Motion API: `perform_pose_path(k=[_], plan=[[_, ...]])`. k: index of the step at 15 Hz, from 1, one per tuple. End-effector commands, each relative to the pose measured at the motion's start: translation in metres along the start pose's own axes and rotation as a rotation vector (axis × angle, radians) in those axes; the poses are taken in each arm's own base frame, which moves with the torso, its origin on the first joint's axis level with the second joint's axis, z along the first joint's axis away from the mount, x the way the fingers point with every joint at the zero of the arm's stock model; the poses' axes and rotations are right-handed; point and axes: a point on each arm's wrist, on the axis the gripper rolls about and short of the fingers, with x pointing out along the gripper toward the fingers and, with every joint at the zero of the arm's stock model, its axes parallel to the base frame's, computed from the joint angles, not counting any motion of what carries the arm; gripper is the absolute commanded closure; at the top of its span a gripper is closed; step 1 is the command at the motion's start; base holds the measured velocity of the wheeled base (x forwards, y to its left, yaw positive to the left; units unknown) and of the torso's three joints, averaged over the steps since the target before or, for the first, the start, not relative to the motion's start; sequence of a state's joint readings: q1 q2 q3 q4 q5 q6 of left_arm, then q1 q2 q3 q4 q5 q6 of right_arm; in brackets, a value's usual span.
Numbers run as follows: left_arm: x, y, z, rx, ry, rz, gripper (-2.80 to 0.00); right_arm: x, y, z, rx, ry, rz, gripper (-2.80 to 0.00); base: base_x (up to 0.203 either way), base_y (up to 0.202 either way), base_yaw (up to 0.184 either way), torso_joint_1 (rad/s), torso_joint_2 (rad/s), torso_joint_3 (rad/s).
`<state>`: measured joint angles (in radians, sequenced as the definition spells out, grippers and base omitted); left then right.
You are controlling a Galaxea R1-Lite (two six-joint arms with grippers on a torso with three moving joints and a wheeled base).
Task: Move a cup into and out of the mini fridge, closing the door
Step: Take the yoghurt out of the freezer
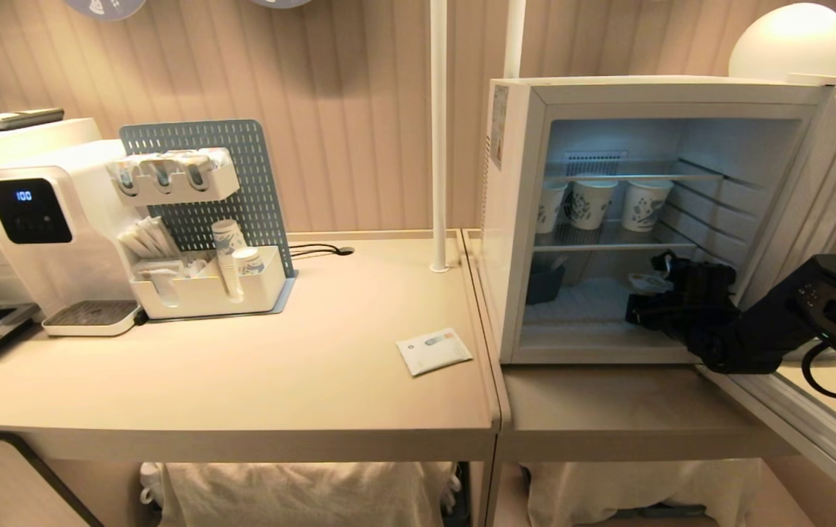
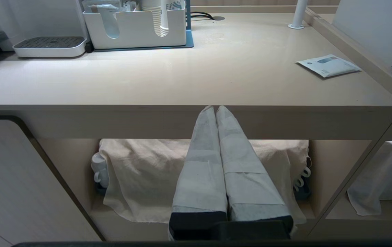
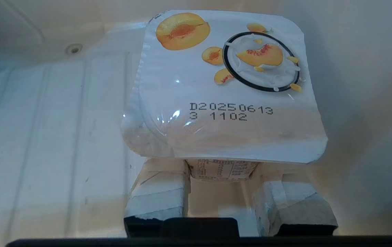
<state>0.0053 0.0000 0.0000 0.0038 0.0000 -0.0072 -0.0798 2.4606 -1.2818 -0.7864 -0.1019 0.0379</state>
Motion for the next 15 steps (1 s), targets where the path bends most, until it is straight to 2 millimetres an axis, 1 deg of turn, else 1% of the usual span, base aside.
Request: perform_pose_path(k=[1, 3, 5, 7, 9, 11, 13, 15], plan=[[0.0, 0.0, -0.001, 0.0, 0.002, 0.001, 0.0, -0.011, -0.002, 0.009, 0.003, -0.015, -0.002, 0.0, 0.0, 0.0, 0.0, 0.0, 0.0, 0.0], [0.0, 0.0, 0.0, 0.0, 0.001, 0.001, 0.0, -0.026, -0.003, 0.013, 0.003, -0.005, 0.022, 0.0, 0.0, 0.0, 0.0, 0.0, 0.0, 0.0], [0.0, 0.0, -0.001, 0.0, 0.002, 0.001, 0.0, -0.057, -0.005, 0.02, 0.015, 0.007, 0.054, 0.0, 0.0, 0.0, 0.0, 0.0, 0.0, 0.0], [0.0, 0.0, -0.001, 0.0, 0.002, 0.001, 0.0, -0.094, -0.007, 0.025, 0.026, 0.015, 0.082, 0.0, 0.0, 0.0, 0.0, 0.0, 0.0, 0.0], [0.0, 0.0, 0.0, 0.0, 0.001, 0.001, 0.0, -0.138, -0.009, 0.033, 0.03, -0.018, 0.117, 0.0, 0.0, 0.0, 0.0, 0.0, 0.0, 0.0], [0.0, 0.0, -0.001, 0.0, 0.002, 0.002, 0.0, -0.184, -0.011, 0.046, 0.032, -0.091, 0.139, 0.0, 0.0, 0.0, 0.0, 0.0, 0.0, 0.0], [0.0, 0.0, 0.0, 0.0, 0.001, 0.001, 0.0, -0.237, -0.015, 0.06, 0.035, -0.187, 0.155, 0.0, 0.0, 0.0, 0.0, 0.0, 0.0, 0.0], [0.0, 0.0, 0.0, 0.0, 0.001, 0.001, 0.0, -0.3, -0.021, 0.073, 0.038, -0.288, 0.166, 0.0, 0.0, 0.0, 0.0, 0.0, 0.0, 0.0]])
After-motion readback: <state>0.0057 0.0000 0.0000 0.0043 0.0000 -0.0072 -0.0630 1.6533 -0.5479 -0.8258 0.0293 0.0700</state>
